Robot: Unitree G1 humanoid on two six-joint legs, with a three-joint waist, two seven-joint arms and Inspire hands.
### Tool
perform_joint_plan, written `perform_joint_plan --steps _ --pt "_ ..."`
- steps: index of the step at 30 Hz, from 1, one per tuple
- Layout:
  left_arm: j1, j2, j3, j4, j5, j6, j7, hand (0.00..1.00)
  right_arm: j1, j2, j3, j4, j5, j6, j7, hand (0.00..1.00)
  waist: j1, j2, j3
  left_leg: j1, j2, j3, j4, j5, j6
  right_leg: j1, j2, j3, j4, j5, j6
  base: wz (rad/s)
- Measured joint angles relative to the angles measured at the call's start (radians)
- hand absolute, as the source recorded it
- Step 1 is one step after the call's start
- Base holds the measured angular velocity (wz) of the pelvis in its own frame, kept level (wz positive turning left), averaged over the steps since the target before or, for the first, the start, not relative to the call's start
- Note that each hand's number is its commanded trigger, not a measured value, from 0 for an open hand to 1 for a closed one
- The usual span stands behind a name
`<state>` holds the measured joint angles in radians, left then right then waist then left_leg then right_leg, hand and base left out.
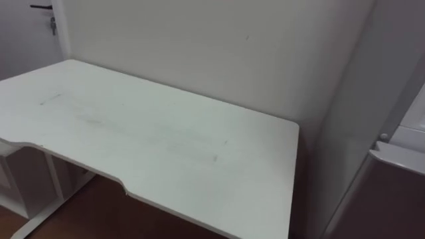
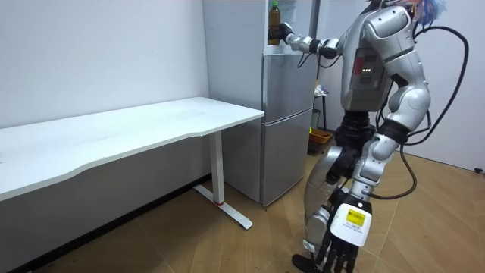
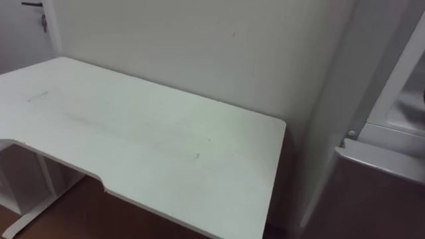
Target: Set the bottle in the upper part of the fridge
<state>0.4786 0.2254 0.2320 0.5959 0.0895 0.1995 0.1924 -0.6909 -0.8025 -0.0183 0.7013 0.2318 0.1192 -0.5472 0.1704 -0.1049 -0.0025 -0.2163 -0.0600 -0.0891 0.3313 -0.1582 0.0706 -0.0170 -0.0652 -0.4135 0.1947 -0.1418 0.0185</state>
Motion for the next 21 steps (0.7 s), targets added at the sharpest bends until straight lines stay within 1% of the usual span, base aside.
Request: perform_joint_plan --steps 2,3,4,5,7,8,9,11,13,16,19,21 --pt "-0.002 0.003 -0.003 -0.004 0.000 0.015 0.000 0.00 -0.021 -0.017 0.032 0.037 0.012 0.015 0.028 0.00 0.008 -0.003 0.0004 0.001 0.002 0.000 0.000 0.004 -0.003 -0.001 0.000 0.002 0.010 0.000 0.000 0.00" --pt "-0.001 0.010 -0.012 -0.008 -0.001 0.027 0.000 0.00 -0.024 -0.025 0.048 0.058 0.018 0.016 0.041 0.00 0.013 -0.008 0.0006 0.003 0.003 0.000 0.000 0.003 -0.003 -0.003 0.001 0.004 0.009 0.000 0.000 0.00" --pt "-0.001 0.014 -0.016 -0.011 -0.001 0.033 0.000 0.00 -0.027 -0.026 0.051 0.067 0.017 0.016 0.048 0.00 0.016 -0.011 0.0003 0.003 0.003 0.000 0.000 0.004 -0.003 -0.004 0.001 0.005 0.008 0.000 -0.001 0.00" --pt "-0.001 0.020 -0.024 -0.021 0.000 0.044 0.000 0.00 -0.033 -0.028 0.054 0.080 0.016 0.016 0.061 0.00 0.019 -0.016 0.0017 0.000 0.005 -0.001 0.004 0.004 -0.005 -0.005 0.003 0.005 0.008 -0.001 -0.002 0.00" --pt "-0.003 0.025 -0.028 -0.037 -0.001 0.055 0.003 0.00 -0.038 -0.031 0.054 0.085 0.017 0.027 0.082 0.00 0.019 -0.027 0.0010 -0.009 0.006 0.000 0.014 0.005 -0.007 -0.013 0.006 0.005 0.007 -0.007 -0.012 0.00" --pt "-0.009 0.032 -0.039 -0.038 -0.012 0.060 0.011 0.00 -0.038 -0.032 0.055 0.085 0.027 0.034 0.094 0.00 0.020 -0.032 0.0013 -0.014 0.006 0.001 0.017 0.010 -0.014 -0.017 0.005 0.007 0.004 -0.013 -0.012 0.00" --pt "-0.012 0.035 -0.047 -0.038 -0.021 0.061 0.015 0.00 -0.038 -0.032 0.056 0.086 0.042 0.038 0.110 0.00 0.020 -0.033 0.0015 -0.017 0.010 0.001 0.023 0.011 -0.016 -0.014 0.008 0.008 -0.006 -0.015 -0.007 0.00" --pt "-0.018 0.036 -0.055 -0.039 -0.021 0.061 0.019 0.00 -0.037 -0.031 0.060 0.088 0.050 0.045 0.131 0.00 0.021 -0.033 0.0022 -0.020 0.013 0.002 0.029 0.012 -0.017 -0.014 0.013 0.012 -0.009 -0.011 -0.010 0.00" --pt "-0.018 0.036 -0.060 -0.044 -0.021 0.062 0.024 0.00 -0.036 -0.029 0.065 0.088 0.055 0.050 0.150 0.00 0.021 -0.034 0.0022 -0.020 0.013 0.002 0.030 0.012 -0.018 -0.014 0.012 0.014 -0.009 -0.011 -0.011 0.00" --pt "-0.022 0.038 -0.061 -0.046 -0.023 0.063 0.030 0.00 -0.031 -0.022 0.065 0.085 0.056 0.050 0.182 0.00 0.019 -0.034 0.0023 -0.019 0.014 0.003 0.030 0.014 -0.020 -0.013 0.012 0.014 -0.009 -0.010 -0.013 0.00" --pt "-0.026 0.039 -0.061 -0.046 -0.059 0.063 0.041 0.00 -0.024 -0.022 0.073 0.079 0.056 0.051 0.203 0.00 0.016 -0.034 0.0023 -0.013 0.013 0.002 0.029 0.016 -0.019 -0.007 0.011 0.009 -0.010 -0.008 -0.011 0.01" --pt "-0.029 0.039 -0.060 -0.046 -0.058 0.063 0.041 0.00 -0.009 -0.019 0.072 0.068 0.055 0.050 0.214 0.00 0.008 -0.039 0.0025 -0.011 0.012 0.002 0.026 0.018 -0.018 -0.004 0.012 0.010 -0.012 -0.007 -0.010 0.04"
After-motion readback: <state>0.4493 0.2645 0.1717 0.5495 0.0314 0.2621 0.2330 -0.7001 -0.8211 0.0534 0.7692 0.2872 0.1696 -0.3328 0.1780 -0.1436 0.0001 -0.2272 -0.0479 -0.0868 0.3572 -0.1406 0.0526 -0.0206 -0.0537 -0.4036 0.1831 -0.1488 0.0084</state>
